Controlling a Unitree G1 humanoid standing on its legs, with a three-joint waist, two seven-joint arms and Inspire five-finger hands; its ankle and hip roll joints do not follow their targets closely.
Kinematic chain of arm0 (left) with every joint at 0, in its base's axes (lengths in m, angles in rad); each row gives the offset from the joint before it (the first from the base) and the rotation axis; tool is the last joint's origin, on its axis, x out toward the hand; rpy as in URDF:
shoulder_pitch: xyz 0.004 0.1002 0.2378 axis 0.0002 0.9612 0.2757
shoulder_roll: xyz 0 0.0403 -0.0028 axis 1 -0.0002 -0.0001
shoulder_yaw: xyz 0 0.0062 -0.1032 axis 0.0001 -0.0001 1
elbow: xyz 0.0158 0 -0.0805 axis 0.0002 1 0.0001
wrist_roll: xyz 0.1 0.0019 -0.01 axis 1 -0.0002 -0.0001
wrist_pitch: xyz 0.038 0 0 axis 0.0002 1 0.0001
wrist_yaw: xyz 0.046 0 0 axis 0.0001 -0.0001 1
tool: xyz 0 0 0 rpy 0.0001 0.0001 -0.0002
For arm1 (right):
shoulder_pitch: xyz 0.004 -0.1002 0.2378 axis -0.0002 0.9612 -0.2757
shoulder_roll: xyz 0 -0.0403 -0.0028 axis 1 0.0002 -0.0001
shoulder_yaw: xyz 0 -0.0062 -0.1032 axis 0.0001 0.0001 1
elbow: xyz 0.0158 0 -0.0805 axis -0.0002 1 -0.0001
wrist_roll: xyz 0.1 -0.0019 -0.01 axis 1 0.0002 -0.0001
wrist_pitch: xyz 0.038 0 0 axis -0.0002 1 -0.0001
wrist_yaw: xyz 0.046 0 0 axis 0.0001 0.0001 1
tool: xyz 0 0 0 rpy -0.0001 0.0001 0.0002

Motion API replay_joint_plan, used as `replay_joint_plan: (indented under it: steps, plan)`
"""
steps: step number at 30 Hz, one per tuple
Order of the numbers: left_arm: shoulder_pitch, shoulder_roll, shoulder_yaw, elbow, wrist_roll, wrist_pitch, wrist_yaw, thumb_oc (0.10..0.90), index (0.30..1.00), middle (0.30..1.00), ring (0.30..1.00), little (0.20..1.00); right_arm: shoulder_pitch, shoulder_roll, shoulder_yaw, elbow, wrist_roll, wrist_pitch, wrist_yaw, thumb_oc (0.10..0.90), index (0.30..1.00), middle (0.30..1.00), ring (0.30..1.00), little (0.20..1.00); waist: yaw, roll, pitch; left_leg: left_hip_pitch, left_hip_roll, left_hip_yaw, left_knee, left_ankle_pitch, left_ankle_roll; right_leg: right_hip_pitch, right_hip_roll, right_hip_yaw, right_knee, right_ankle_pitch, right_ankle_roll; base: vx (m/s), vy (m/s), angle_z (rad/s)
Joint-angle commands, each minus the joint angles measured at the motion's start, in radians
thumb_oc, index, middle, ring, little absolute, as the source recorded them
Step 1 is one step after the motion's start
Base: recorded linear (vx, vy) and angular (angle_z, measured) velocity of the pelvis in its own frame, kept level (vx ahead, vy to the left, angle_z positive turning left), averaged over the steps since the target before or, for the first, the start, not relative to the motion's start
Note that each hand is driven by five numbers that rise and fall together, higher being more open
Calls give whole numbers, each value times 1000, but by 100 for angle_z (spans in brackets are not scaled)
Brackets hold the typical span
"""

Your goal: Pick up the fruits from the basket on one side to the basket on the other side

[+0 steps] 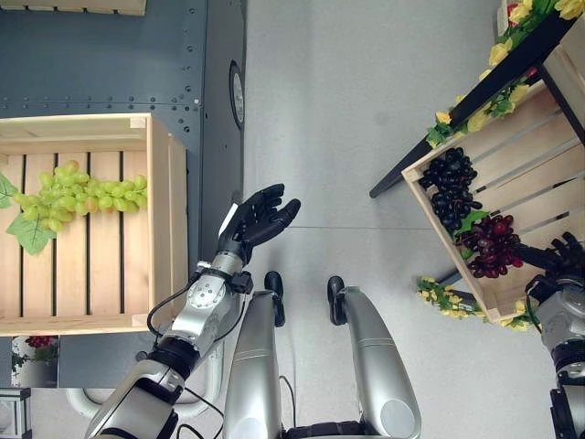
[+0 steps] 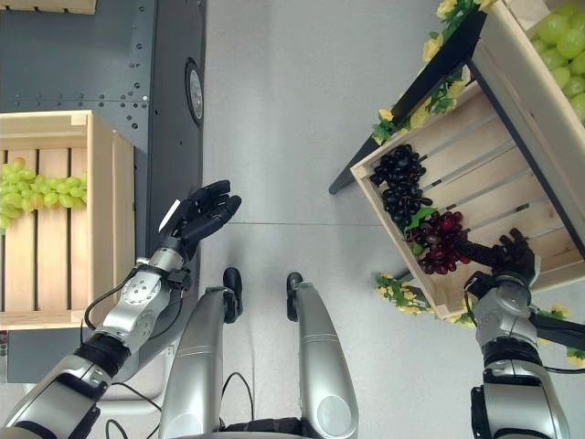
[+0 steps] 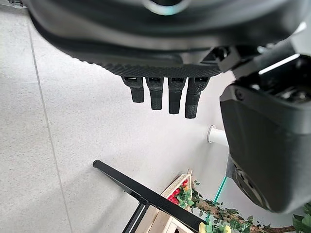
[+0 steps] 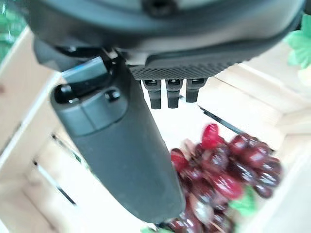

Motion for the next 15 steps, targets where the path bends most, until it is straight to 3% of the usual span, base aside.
replay_joint_plan:
  steps: [1, 6, 11, 15]
  plan:
    - [-24, 17, -19, -134, 10, -83, -11, 800, 900, 900, 900, 900, 9, -66, 13, -24, -162, -112, -77, 800, 900, 900, 900, 900, 4, -31, -16, 148, -37, 91, 6, -179, 51, 85, 40, -64, -102, 101, -43, 14, 33, 1]
    - [-11, -20, -17, -148, 34, -97, 8, 800, 900, 900, 900, 900, 45, 0, 71, -202, -261, -182, -139, 800, 900, 900, 900, 900, -7, -20, -16, 174, -43, 98, -20, -173, 50, 103, 34, -59, -115, 96, -41, 11, 59, 0]
    - [-5, -46, -18, -153, 113, -130, 26, 800, 900, 900, 900, 900, 75, 68, 113, -337, -258, -212, -92, 800, 900, 900, 900, 900, -16, -13, -16, 193, -47, 108, -35, -172, 50, 118, 29, -56, -123, 86, -44, -6, 68, 0]
    - [-20, -34, -16, -215, 289, -234, 207, 800, 900, 900, 900, 900, 128, 121, 128, -410, -224, -239, -39, 800, 900, 900, 900, 900, -18, -9, -16, 212, -49, 109, -34, -175, 45, 139, 16, -61, -119, 71, -48, 12, 45, 2]
